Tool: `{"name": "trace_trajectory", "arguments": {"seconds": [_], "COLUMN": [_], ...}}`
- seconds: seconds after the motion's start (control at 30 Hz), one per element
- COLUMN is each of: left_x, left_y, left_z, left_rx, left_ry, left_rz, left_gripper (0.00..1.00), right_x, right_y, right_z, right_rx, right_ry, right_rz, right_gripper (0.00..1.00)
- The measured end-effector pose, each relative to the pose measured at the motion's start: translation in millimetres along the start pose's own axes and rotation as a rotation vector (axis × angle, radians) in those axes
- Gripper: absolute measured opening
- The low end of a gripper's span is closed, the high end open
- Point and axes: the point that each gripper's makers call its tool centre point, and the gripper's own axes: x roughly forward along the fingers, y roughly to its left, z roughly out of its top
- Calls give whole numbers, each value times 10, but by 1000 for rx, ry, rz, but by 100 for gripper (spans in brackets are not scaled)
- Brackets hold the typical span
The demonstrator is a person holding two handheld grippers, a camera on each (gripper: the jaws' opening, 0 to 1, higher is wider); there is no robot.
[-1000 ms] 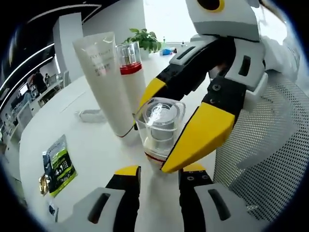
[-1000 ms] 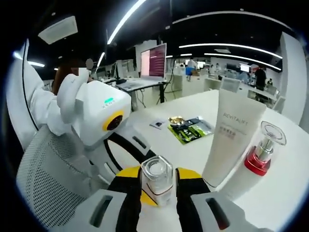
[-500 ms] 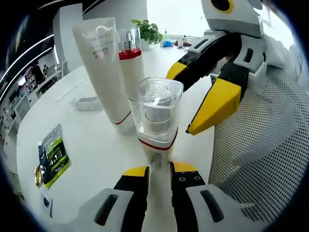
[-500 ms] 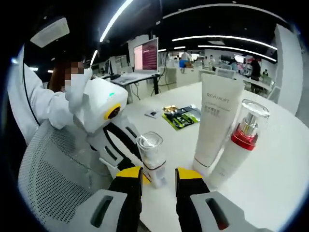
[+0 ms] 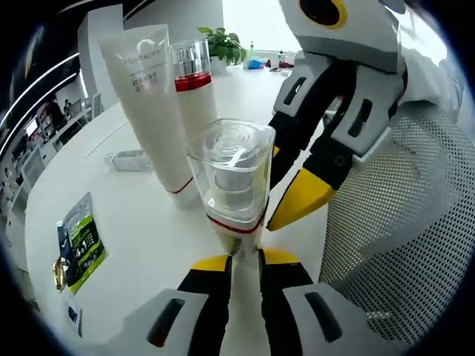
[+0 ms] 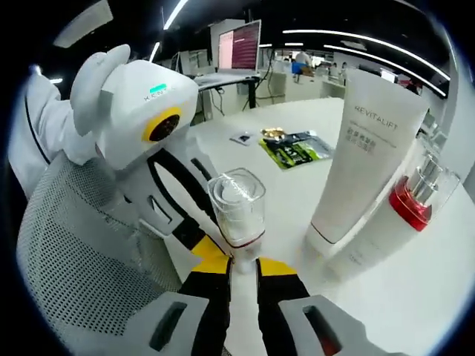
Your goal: Arrange the skincare products in the storage area until every visible bottle or jar stands upright without overlapping.
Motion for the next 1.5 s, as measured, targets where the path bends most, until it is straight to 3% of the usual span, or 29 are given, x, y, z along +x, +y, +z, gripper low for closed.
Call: {"name": "trace_trajectory", "arguments": {"seconds": [0.73, 1.5], "left_x": [271, 457], "left_y": [58, 43], "left_z": [104, 261], "left_rx": [16, 0], "left_ry": [9, -67], "left_rz": [-22, -35], "left_gripper": [14, 22], "right_x": [-6, -7], "right_y": [-277, -514], "right_z": [-66, -163], "right_rx": [41, 34], "right_ry": [12, 46], "right_rz": [-70, -166], "right_gripper": [7, 6]}}
